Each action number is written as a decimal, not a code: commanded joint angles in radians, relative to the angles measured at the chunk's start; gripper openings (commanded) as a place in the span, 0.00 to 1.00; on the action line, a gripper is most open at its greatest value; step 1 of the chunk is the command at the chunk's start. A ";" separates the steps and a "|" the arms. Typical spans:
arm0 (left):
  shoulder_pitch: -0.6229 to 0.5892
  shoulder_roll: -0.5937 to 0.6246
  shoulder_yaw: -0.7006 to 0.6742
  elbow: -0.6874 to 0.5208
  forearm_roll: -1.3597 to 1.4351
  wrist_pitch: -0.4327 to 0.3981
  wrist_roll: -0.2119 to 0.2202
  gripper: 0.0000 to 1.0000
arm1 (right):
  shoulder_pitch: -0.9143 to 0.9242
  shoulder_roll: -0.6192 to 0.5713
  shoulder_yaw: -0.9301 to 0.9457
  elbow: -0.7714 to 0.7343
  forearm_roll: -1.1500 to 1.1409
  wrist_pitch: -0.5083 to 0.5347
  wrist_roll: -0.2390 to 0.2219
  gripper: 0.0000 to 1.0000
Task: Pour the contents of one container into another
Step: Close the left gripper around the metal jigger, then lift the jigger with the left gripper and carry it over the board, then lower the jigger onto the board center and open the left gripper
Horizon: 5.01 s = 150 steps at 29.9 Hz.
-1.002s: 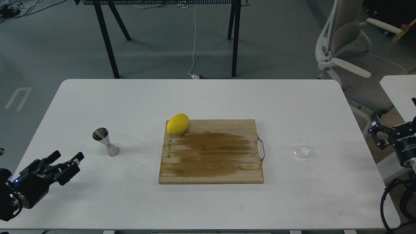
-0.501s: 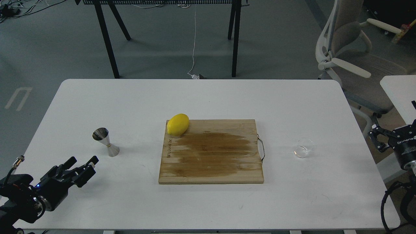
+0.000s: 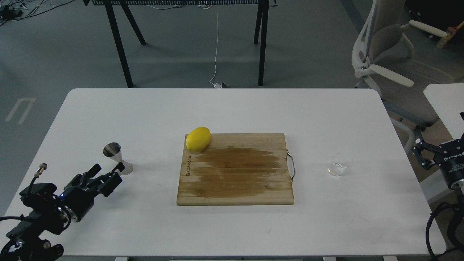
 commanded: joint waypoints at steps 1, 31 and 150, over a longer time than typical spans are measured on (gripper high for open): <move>-0.019 -0.035 0.001 0.030 0.002 0.000 0.000 0.97 | 0.000 0.001 -0.002 0.000 0.000 0.000 0.000 0.99; -0.189 -0.222 0.067 0.326 -0.001 0.000 0.000 0.40 | -0.014 -0.004 0.000 0.000 0.000 0.000 0.000 0.99; -0.335 -0.583 0.372 0.215 0.103 0.000 0.000 0.92 | -0.042 0.009 -0.002 -0.095 0.000 0.000 0.000 0.99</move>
